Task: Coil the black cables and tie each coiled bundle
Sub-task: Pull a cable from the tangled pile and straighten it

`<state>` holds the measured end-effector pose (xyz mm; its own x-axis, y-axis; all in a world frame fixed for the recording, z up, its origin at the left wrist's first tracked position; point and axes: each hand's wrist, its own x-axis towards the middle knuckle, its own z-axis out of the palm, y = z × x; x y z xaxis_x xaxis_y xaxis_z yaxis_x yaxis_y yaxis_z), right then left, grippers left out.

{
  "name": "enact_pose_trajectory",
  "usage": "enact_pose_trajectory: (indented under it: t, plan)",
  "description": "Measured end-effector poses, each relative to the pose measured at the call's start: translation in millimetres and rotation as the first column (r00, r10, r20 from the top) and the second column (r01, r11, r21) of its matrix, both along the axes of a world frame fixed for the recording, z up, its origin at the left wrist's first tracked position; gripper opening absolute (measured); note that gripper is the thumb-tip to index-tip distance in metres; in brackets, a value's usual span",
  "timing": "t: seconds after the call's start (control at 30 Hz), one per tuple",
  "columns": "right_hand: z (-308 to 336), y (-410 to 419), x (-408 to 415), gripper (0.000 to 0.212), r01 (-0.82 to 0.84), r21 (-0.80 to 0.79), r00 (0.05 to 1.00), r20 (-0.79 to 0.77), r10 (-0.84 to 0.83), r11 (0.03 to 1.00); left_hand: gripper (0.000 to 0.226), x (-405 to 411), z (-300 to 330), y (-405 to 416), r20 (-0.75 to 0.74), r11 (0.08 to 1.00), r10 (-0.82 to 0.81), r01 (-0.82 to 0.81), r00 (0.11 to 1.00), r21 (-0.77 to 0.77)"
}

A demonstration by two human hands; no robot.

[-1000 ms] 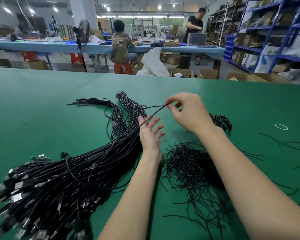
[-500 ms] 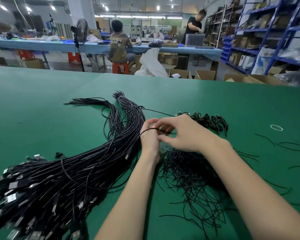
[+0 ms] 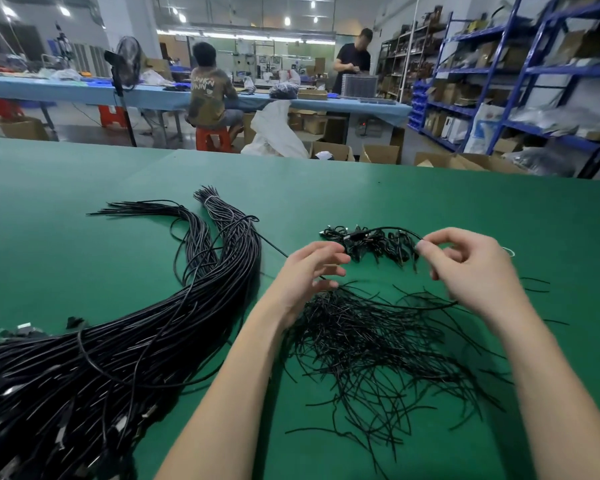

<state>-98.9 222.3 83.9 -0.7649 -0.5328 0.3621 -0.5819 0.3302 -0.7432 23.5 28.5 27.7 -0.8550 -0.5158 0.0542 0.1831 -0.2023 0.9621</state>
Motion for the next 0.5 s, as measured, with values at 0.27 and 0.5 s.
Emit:
enact_pose_trajectory:
  t: [0.27,0.5]
  plan:
    - [-22.1,-35.0,22.4,0.011,-0.368,0.0,0.926,0.09,0.367,0.93,0.058,-18.0,23.2,32.2,-0.063,0.978,-0.194,0.198,0.979,0.066]
    - [-40.8,-14.8,21.8,0.025,-0.624,0.212,0.776,0.282,0.565,0.752,0.071,-13.4,27.6,20.3,-0.337,0.899,-0.077,0.211,0.938,0.383]
